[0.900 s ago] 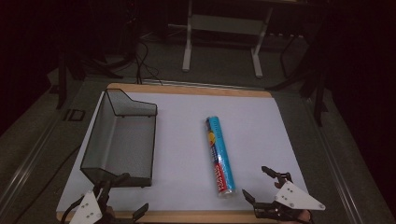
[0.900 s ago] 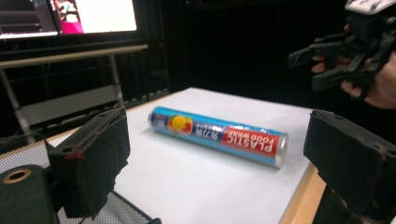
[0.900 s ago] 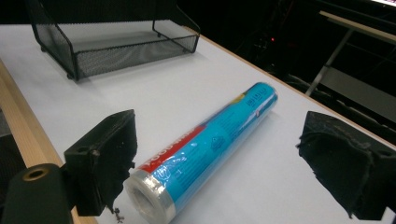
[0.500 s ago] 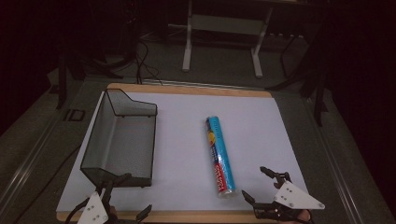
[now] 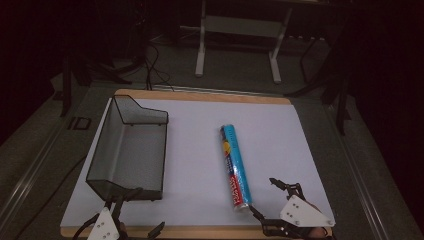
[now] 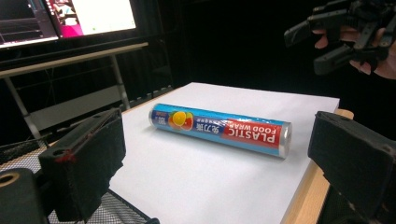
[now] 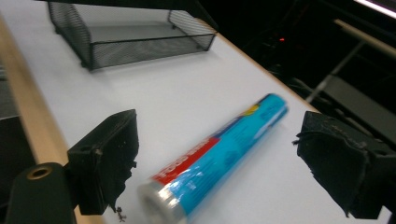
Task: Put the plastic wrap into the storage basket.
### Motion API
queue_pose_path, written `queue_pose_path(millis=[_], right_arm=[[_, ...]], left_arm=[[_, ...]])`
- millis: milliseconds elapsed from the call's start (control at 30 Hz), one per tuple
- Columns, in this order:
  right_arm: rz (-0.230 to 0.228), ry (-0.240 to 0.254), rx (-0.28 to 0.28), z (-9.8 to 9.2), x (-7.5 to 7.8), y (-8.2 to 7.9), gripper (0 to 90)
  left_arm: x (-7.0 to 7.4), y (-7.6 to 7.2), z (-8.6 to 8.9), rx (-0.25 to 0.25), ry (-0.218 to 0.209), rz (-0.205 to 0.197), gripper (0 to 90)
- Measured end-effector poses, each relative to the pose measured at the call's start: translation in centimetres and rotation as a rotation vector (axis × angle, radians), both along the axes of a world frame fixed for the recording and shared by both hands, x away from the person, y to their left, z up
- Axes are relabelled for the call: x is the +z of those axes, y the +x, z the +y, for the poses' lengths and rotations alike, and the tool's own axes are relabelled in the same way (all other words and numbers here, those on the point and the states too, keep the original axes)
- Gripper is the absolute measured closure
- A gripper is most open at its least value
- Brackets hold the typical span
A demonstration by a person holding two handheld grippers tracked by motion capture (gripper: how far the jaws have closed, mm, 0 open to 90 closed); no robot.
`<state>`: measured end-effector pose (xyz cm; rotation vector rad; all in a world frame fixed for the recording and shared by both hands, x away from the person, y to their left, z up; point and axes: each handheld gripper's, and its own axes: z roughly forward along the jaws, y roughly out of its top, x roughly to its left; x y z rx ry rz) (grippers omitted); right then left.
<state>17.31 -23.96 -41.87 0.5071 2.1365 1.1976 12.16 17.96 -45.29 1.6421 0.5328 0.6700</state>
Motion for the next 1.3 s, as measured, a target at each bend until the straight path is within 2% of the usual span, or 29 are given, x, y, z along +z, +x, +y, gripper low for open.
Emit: queue_pose_path(millis=[233, 300, 367, 433, 533, 700, 767, 833, 867, 933, 967, 1067, 1233, 1300], right_arm=[[-0.007, 0.011, 0.01, 1.0, 1.6, 1.3, 13.5], [-0.015, 0.0, 0.007, 1.5, 1.9, 1.7, 13.2], [-0.008, -0.025, 0.007, 2.2, 2.3, 2.3, 12.9], [-0.001, -0.029, 0.005, 2.4, 2.4, 2.6, 12.7], [0.017, 0.001, -0.004, 2.8, 2.8, 3.7, 12.0], [0.024, -0.02, -0.036, 3.5, 3.0, 4.5, 11.4], [0.043, -0.02, -0.042, 3.7, 3.1, 5.0, 11.0], [0.064, -0.017, -0.072, 4.0, 3.2, 5.5, 10.7], [0.073, -0.009, -0.076, 4.0, 3.2, 5.8, 10.6], [0.109, 0.019, -0.124, 4.2, 3.3, 7.1, 10.1], [0.109, 0.019, -0.124, 4.2, 3.3, 7.1, 10.1], [0.161, 0.048, -0.153, 4.3, 3.5, 8.3, 9.5], [0.186, 0.05, -0.194, 4.7, 3.7, 9.7, 9.5], [0.217, 0.059, -0.218, 4.8, 3.7, 10.3, 9.5]], left_arm=[[0.0, 0.0, -0.1, 0.0, 0.004, 0.001, 5.0], [-0.1, 0.1, -0.1, 0.001, 0.005, 0.004, 5.0], [-0.1, 0.1, -0.1, 0.0, 0.005, 0.004, 5.0], [-0.1, 0.1, -0.1, 0.0, 0.005, 0.004, 5.0], [-0.1, 0.1, -0.1, 0.001, 0.005, 0.003, 5.0], [-0.1, 0.0, 0.0, -0.001, 0.003, 0.001, 5.0], [-0.1, 0.1, -0.1, 0.0, 0.003, 0.002, 5.0], [-0.1, 0.1, -0.1, 0.0, 0.004, 0.003, 5.0], [-0.1, 0.0, -0.1, 0.001, 0.006, 0.002, 5.1], [-0.1, 0.1, -0.1, 0.002, 0.005, 0.003, 5.1], [-0.1, 0.1, -0.1, 0.008, 0.007, 0.002, 5.1], [-0.1, 0.1, 0.0, 0.011, 0.01, 0.007, 5.2], [-0.1, 0.1, 0.0, 0.01, 0.009, 0.005, 5.2], [-0.1, 0.1, 0.0, 0.007, 0.009, 0.007, 5.2]])
